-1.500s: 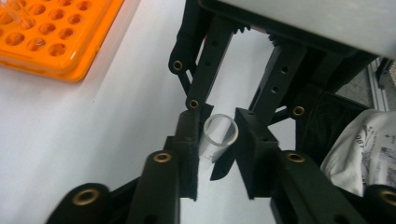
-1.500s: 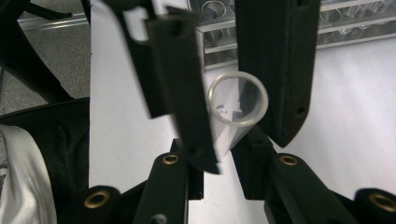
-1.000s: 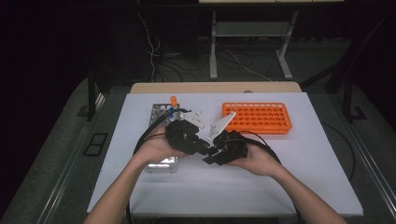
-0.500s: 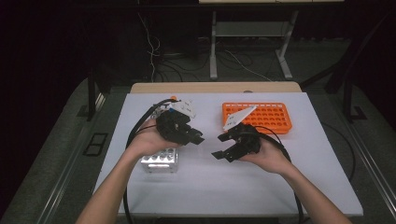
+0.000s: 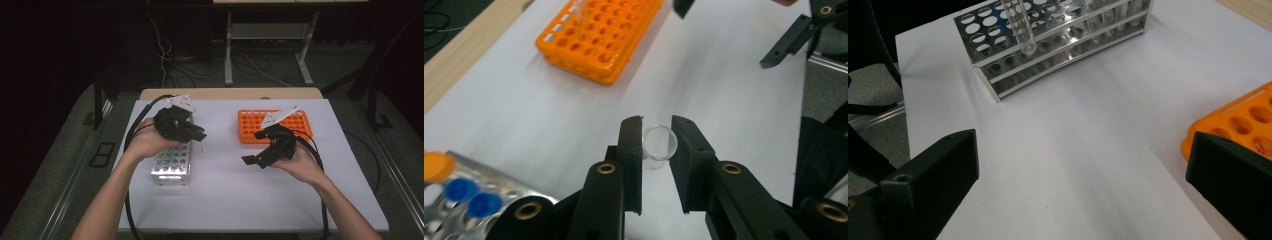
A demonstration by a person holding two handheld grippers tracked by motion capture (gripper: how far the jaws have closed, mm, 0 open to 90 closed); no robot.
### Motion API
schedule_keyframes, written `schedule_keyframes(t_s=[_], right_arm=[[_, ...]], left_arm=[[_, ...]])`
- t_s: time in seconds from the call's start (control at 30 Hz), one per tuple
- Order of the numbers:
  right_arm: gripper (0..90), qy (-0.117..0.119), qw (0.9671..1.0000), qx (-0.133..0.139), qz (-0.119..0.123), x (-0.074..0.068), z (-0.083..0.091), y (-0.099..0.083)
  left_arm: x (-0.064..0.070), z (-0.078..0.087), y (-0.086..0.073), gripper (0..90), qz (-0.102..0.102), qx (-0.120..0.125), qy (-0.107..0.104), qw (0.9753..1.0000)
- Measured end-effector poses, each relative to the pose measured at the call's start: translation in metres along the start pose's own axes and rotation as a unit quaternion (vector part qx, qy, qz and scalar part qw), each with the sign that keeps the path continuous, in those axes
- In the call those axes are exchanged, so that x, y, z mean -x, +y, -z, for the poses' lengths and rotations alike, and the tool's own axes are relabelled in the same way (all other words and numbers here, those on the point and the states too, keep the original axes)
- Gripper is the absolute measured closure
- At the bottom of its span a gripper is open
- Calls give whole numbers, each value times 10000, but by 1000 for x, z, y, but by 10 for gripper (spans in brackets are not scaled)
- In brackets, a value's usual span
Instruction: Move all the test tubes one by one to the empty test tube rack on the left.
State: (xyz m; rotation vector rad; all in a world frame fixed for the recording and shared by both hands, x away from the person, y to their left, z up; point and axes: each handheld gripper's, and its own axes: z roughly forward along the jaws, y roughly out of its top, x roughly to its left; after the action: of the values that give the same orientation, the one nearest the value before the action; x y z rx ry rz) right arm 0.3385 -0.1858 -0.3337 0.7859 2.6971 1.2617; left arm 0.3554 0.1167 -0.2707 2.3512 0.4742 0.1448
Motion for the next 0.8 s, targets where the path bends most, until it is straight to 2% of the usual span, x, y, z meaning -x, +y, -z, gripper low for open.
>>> schedule_keyframes(t_s=[0.43, 0.8], right_arm=[[1, 3, 9997, 9, -225, 14, 6, -16], [1, -19, 9994, 109, -338, 22, 12, -24]], left_arm=[[-20, 13, -7, 744, 251, 4, 437, 9987], [-38, 15, -20, 744, 512, -79, 816, 9953]])
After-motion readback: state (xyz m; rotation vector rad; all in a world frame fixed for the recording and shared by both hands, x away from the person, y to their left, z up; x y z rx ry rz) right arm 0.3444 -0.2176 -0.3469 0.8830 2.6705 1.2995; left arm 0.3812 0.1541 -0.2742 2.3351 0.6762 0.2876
